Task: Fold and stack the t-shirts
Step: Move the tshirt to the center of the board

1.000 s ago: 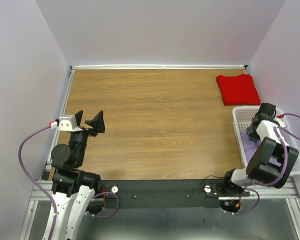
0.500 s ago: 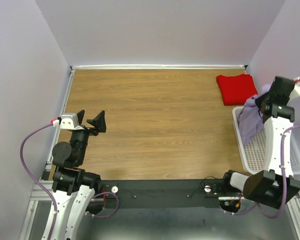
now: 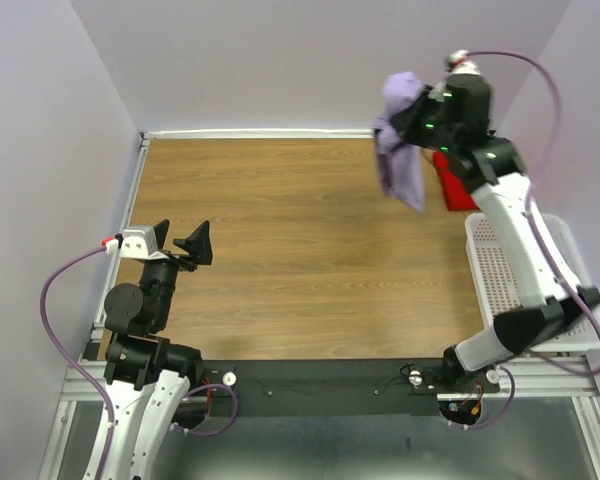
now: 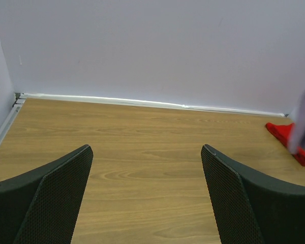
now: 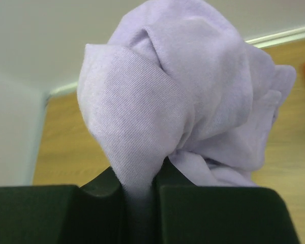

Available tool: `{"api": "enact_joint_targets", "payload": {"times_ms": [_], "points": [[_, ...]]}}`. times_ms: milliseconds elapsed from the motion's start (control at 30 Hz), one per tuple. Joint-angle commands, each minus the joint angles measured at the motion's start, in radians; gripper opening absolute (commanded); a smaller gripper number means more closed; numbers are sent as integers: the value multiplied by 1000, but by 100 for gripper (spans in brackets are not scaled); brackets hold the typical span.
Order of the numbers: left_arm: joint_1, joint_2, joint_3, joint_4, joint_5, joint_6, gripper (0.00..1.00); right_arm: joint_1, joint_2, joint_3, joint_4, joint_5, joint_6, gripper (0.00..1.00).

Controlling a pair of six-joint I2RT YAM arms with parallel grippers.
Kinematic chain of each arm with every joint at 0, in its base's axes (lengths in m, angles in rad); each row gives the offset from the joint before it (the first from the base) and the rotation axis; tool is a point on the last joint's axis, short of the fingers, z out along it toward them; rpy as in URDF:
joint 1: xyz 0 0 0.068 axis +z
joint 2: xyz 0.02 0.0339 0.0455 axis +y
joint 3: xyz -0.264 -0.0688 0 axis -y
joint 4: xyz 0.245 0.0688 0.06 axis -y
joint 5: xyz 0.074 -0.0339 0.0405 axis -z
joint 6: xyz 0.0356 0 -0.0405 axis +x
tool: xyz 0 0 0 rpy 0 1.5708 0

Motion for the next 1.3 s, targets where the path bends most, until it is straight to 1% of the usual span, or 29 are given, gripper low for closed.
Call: {"api": "enact_joint_targets", "payload": {"times_ms": [0,67,167,300,400,533,667,733,800,833,867,900,967,1033,1100,1133,1167,1200,1233,1267], "points": [[8,-7,12,7,5,0,95,202,135,103,42,-64,-33,1],[8,-9,12,5,5,-3,95,271,197,126,77,-73,-27,1],[9,-9,10,5,7,-2,95,337,242,125,129,-55,-16,1],[9,-4,12,4,8,-5,96,365,283,122,138,-44,-13,1],[9,5,10,10,28,-6,96,368,262,81,137,8,-8,1],[9,29,14,10,45,-2,96,369,164,18,123,189,-27,1],[9,34,14,12,53,-2,96,369,118,34,73,257,-80,1],[9,36,12,16,60,-2,96,368,122,38,59,242,-119,2],[9,39,12,21,65,0,96,369,154,41,59,147,-145,5],[9,42,12,19,65,0,96,368,170,41,59,75,-139,6],[9,46,12,21,63,-2,96,368,186,39,59,39,-131,7],[9,48,12,19,92,0,96,375,212,45,60,13,-126,8],[9,54,10,24,102,-5,96,385,307,64,62,-47,-111,8],[9,57,6,33,109,-9,97,406,433,117,60,-76,-103,10],[8,71,4,36,119,-29,97,432,518,181,60,-102,-94,15],[8,77,1,39,125,-41,97,444,606,259,57,-138,-84,24],[8,83,1,39,131,-55,97,455,639,298,56,-157,-79,33],[9,95,-5,41,148,-84,97,477,674,333,56,-179,-70,47],[8,108,-9,44,155,-97,97,489,714,399,53,-206,-68,54],[8,115,-13,45,169,-119,98,497,726,416,51,-215,-68,60]]}}
